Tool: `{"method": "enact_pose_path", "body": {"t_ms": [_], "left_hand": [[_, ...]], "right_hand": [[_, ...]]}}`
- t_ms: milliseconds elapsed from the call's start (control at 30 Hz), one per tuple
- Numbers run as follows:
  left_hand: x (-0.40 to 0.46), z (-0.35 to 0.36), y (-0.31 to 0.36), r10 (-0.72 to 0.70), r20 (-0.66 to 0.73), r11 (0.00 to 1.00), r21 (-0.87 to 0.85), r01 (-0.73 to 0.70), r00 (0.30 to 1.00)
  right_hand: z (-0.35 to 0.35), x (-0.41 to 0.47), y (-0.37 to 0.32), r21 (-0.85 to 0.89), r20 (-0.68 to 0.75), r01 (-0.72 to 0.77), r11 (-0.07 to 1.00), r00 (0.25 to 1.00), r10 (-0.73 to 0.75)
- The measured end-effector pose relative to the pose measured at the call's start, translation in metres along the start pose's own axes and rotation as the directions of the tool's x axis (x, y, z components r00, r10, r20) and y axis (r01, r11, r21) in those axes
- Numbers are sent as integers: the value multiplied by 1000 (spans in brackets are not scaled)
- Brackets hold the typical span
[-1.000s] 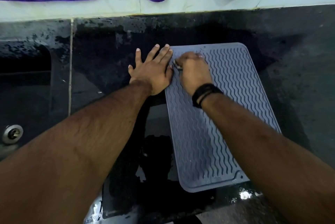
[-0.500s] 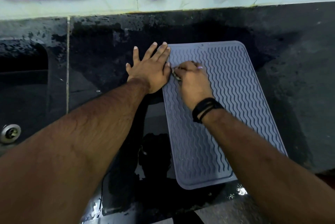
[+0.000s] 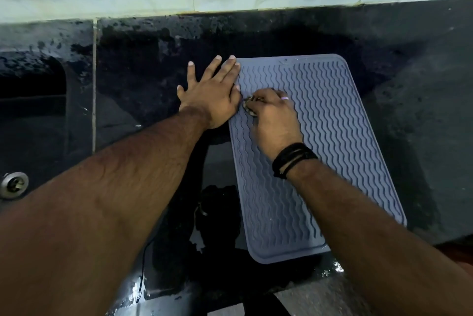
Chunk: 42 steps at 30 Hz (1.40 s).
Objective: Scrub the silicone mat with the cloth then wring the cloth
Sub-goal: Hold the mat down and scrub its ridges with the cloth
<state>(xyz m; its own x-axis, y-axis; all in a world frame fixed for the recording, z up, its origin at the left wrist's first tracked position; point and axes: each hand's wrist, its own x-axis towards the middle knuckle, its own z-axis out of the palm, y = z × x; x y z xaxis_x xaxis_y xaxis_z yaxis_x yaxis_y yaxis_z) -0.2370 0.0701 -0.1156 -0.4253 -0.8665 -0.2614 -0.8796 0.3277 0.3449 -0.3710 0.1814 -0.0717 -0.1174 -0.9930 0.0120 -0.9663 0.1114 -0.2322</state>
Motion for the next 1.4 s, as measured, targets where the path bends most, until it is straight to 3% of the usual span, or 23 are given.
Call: {"method": "enact_pose_path", "body": {"t_ms": [900, 1200, 1400], "left_hand": [[0, 0, 0, 6, 11, 1000, 19, -7, 1000], [-3, -1, 1, 16, -15, 1000, 17, -16, 1000], [-1, -1, 0, 25, -1, 999, 37, -25, 1000]], "right_hand": [[-4, -9, -5, -67, 59, -20, 998, 998, 24], [2, -44, -2, -7, -8, -32, 999, 999, 32], [-2, -15, -5, -33, 34, -49, 998, 998, 51]]}}
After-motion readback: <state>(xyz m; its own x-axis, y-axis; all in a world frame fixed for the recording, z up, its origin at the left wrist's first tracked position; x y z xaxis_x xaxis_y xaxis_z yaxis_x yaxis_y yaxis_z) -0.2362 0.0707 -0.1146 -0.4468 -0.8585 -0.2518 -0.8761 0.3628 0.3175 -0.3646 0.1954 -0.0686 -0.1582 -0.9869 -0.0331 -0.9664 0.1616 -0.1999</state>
